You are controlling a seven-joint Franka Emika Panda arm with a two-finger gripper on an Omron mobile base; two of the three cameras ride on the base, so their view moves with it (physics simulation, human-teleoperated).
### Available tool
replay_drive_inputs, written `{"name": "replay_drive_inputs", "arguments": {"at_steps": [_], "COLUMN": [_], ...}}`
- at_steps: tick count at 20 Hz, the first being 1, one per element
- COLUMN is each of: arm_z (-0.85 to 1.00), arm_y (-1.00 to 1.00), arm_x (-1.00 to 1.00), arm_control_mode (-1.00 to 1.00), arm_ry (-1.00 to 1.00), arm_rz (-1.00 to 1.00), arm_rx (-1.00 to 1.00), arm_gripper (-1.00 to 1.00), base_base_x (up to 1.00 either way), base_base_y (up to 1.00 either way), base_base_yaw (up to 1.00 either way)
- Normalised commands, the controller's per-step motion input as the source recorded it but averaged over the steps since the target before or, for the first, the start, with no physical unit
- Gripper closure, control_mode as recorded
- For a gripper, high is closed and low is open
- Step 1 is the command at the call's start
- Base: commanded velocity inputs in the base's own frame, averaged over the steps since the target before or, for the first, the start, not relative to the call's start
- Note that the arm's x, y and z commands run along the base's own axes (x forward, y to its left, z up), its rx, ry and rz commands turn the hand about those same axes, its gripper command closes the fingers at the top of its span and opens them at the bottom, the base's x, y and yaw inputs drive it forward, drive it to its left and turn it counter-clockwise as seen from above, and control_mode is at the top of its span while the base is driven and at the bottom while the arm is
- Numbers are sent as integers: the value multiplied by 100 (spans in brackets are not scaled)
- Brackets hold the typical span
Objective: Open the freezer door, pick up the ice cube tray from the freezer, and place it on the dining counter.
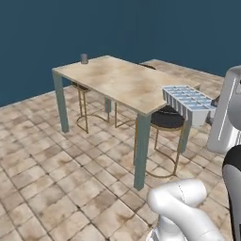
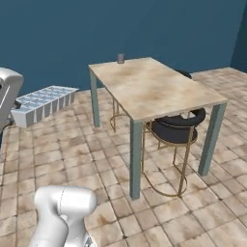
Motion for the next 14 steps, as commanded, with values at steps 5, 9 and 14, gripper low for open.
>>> {"name": "replay_drive_inputs", "arguments": {"at_steps": [5, 9, 14], "arm_z": [0, 0, 0], "arm_y": [0, 0, 0], "arm_x": [0, 0, 0], "arm_control_mode": [100, 100, 100], "arm_ry": [0, 0, 0], "arm_rz": [0, 0, 0], "arm_rx": [0, 0, 0], "arm_gripper": [100, 100, 100], "base_base_x": [80, 74, 42], "base_base_y": [38, 43, 43], "base_base_yaw": [-53, -53, -53]}}
